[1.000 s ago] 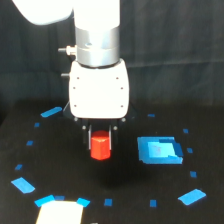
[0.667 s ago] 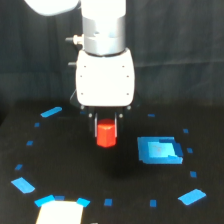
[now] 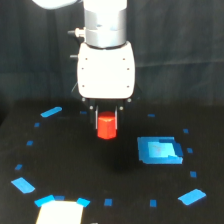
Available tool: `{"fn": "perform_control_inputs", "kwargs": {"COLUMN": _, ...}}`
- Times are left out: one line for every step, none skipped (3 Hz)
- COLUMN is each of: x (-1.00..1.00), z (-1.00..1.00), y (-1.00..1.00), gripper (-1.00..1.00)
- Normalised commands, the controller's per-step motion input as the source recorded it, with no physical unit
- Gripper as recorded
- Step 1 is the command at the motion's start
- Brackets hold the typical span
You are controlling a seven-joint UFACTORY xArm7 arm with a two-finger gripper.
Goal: Pick up the red object from the table
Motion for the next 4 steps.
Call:
{"fn": "perform_control_inputs", "kwargs": {"x": 0.21, "z": -0.97, "y": -0.81, "gripper": -1.0}}
{"fn": "perform_control_inputs", "kwargs": {"x": -0.01, "z": -0.19, "y": -0.69, "gripper": -1.0}}
{"fn": "perform_control_inputs", "kwargs": {"x": 0.03, "z": 0.56, "y": 0.46, "gripper": -0.96}}
{"fn": "perform_control_inputs", "kwargs": {"x": -0.04, "z": 0.72, "y": 0.58, "gripper": -0.78}}
